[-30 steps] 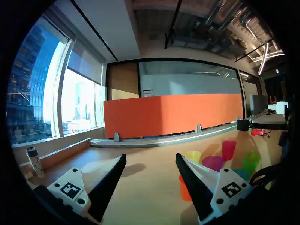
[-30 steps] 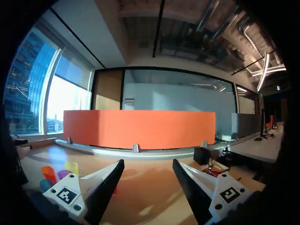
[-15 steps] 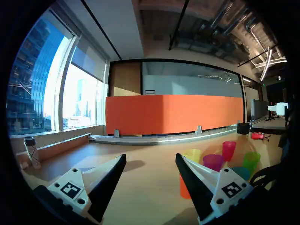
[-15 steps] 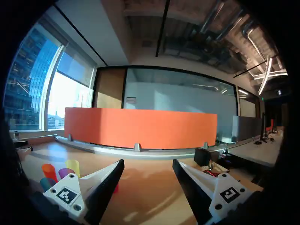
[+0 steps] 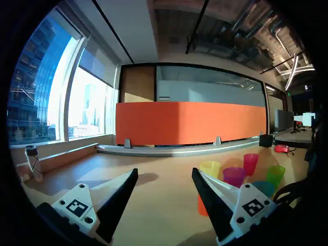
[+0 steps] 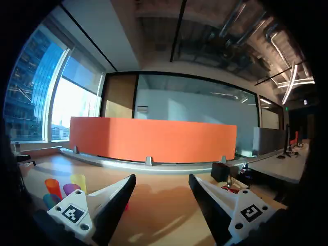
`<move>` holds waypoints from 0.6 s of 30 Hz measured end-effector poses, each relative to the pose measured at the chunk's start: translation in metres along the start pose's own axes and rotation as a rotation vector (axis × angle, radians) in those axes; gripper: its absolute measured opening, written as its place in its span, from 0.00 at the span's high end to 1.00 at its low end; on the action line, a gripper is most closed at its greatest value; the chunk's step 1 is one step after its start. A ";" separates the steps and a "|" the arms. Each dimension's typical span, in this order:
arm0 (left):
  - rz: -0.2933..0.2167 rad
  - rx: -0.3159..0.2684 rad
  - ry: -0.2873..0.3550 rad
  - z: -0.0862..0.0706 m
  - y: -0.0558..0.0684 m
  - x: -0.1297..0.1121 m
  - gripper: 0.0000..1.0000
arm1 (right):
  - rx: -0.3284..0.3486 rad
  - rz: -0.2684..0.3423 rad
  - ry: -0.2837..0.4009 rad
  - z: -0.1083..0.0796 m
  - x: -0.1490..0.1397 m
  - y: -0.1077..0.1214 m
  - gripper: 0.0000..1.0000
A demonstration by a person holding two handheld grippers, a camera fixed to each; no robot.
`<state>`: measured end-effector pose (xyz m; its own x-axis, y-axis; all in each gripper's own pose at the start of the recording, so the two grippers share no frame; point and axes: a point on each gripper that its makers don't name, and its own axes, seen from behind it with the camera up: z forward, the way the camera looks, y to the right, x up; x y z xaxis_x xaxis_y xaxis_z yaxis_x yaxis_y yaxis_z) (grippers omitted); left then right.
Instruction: Pour water
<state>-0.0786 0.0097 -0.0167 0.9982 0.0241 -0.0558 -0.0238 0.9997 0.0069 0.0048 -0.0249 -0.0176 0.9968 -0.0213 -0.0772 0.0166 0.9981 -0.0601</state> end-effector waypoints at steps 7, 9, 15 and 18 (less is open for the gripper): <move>0.001 -0.001 -0.028 0.003 -0.002 -0.008 0.02 | -0.007 -0.001 -0.002 -0.002 0.000 0.003 0.01; 0.001 -0.001 -0.036 0.004 -0.002 -0.010 0.02 | -0.009 -0.001 -0.001 -0.002 0.000 0.005 0.01; 0.001 -0.002 -0.042 0.006 -0.003 -0.011 0.02 | -0.010 -0.001 -0.001 -0.002 0.000 0.007 0.01; 0.002 -0.002 -0.044 0.006 -0.003 -0.012 0.02 | -0.009 0.000 -0.001 -0.003 -0.001 0.008 0.01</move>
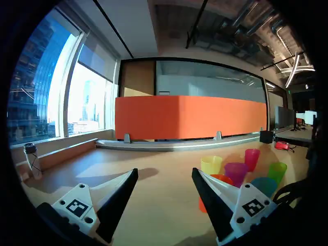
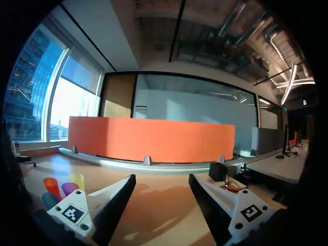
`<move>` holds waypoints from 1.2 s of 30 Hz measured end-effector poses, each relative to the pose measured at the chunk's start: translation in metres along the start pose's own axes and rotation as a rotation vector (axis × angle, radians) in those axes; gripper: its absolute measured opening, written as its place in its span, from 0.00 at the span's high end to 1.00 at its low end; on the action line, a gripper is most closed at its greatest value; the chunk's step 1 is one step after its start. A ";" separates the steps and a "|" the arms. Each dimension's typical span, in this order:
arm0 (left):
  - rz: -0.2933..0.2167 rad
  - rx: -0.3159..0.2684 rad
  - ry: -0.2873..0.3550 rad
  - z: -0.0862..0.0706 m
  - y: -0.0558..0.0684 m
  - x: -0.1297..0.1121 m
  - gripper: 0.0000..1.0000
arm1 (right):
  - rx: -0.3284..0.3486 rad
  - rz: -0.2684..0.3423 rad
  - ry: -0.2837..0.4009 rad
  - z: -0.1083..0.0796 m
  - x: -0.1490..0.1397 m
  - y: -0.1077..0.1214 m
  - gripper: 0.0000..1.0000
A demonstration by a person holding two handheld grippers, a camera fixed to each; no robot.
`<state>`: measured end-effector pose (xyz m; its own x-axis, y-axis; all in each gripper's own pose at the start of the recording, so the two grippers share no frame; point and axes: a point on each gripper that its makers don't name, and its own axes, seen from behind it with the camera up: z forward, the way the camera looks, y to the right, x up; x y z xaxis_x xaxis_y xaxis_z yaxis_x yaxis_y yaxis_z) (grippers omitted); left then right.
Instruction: Pour water
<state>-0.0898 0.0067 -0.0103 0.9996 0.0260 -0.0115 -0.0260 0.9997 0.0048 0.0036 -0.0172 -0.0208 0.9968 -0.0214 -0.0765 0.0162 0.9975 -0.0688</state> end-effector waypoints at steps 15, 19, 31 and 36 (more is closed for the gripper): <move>0.001 0.000 -0.001 0.000 0.000 0.000 0.02 | 0.013 0.010 0.009 -0.005 -0.008 0.008 0.01; 0.001 0.000 -0.001 0.000 0.000 0.000 0.02 | 0.017 0.008 0.009 -0.004 -0.010 0.010 0.01; 0.001 0.000 -0.001 -0.001 0.001 0.000 0.02 | 0.038 0.022 0.021 0.004 -0.024 0.008 0.01; 0.001 0.000 -0.001 0.000 0.001 0.000 0.02 | 0.042 0.039 0.024 0.008 -0.032 0.003 0.01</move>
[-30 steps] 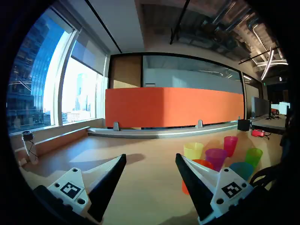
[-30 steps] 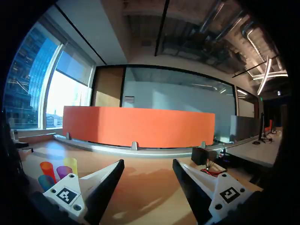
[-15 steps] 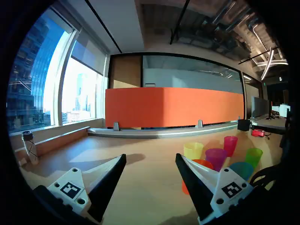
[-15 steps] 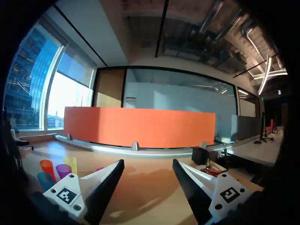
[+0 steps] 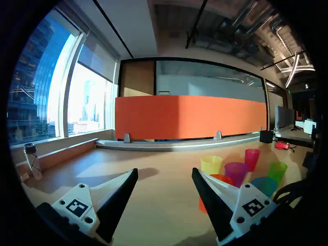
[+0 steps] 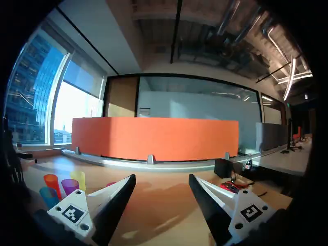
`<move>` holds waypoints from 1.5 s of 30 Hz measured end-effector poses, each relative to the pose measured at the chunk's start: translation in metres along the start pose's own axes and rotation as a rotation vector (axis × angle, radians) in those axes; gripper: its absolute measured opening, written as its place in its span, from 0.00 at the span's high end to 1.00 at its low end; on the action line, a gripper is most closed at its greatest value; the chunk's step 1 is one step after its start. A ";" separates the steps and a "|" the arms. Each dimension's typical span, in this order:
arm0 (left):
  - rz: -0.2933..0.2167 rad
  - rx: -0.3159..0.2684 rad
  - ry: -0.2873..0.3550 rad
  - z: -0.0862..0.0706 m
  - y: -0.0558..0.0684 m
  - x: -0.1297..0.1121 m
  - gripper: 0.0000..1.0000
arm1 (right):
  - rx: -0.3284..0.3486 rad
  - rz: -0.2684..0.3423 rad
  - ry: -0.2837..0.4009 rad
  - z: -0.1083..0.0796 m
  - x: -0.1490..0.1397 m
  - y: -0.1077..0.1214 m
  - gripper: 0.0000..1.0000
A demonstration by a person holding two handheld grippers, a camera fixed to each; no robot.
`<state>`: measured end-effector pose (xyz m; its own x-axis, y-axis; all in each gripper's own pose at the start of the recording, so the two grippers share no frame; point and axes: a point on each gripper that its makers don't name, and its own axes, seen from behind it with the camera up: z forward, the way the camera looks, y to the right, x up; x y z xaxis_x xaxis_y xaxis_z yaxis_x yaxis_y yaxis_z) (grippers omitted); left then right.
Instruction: Pour water
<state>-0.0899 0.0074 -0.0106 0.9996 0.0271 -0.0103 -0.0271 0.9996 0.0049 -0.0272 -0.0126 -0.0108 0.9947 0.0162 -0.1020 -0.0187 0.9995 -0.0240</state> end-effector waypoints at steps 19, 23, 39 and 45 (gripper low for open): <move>0.000 0.000 0.000 0.000 0.000 0.000 0.02 | 0.008 -0.002 -0.021 0.005 -0.037 -0.005 0.01; 0.000 0.000 0.000 0.000 0.000 0.000 0.02 | 0.008 0.005 -0.027 0.007 -0.040 -0.003 0.01; 0.000 0.000 0.000 0.000 0.000 0.000 0.02 | -0.010 -0.006 -0.060 0.012 -0.058 0.007 0.01; 0.000 0.000 0.000 -0.001 0.000 0.000 0.02 | -0.015 0.018 -0.072 0.012 -0.062 0.012 0.01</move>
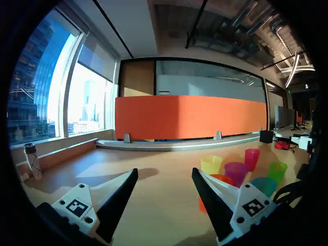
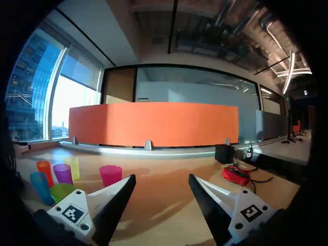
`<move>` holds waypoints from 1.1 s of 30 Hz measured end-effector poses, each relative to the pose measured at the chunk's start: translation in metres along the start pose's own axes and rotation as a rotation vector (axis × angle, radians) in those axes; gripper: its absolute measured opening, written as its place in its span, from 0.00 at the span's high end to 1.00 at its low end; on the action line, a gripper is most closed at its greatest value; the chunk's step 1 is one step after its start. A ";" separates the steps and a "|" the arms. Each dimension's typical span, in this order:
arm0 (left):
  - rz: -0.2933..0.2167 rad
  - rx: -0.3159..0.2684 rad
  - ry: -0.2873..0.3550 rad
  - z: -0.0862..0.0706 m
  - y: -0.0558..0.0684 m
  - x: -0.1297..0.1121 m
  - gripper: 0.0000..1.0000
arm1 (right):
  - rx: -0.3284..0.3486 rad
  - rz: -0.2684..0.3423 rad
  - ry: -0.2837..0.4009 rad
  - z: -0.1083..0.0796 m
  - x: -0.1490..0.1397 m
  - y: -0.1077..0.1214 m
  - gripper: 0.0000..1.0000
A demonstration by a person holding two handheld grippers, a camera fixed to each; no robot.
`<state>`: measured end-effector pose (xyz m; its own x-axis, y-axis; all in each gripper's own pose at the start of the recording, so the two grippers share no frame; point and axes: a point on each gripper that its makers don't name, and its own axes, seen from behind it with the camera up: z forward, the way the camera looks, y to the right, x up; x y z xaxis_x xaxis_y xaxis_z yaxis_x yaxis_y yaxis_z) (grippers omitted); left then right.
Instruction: Pour water
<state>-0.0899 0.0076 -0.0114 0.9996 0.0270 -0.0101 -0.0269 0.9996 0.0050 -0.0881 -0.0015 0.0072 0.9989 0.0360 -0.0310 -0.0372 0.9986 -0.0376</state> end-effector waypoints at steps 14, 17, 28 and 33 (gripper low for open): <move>0.000 0.000 0.000 0.001 0.000 0.000 0.02 | -0.002 0.001 -0.005 -0.002 0.001 0.001 0.01; 0.000 0.000 0.000 0.001 0.000 0.000 0.02 | -0.003 0.001 -0.005 -0.003 0.000 0.001 0.01; 0.000 0.000 0.000 0.000 0.000 0.000 0.02 | -0.001 0.003 -0.008 -0.002 0.000 0.001 0.01; 0.000 0.000 0.000 0.000 0.000 0.000 0.02 | -0.001 0.002 -0.008 -0.002 0.000 0.001 0.01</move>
<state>-0.0902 0.0072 -0.0110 0.9996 0.0267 -0.0103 -0.0266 0.9996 0.0052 -0.0885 -0.0008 0.0050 0.9990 0.0379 -0.0231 -0.0387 0.9985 -0.0384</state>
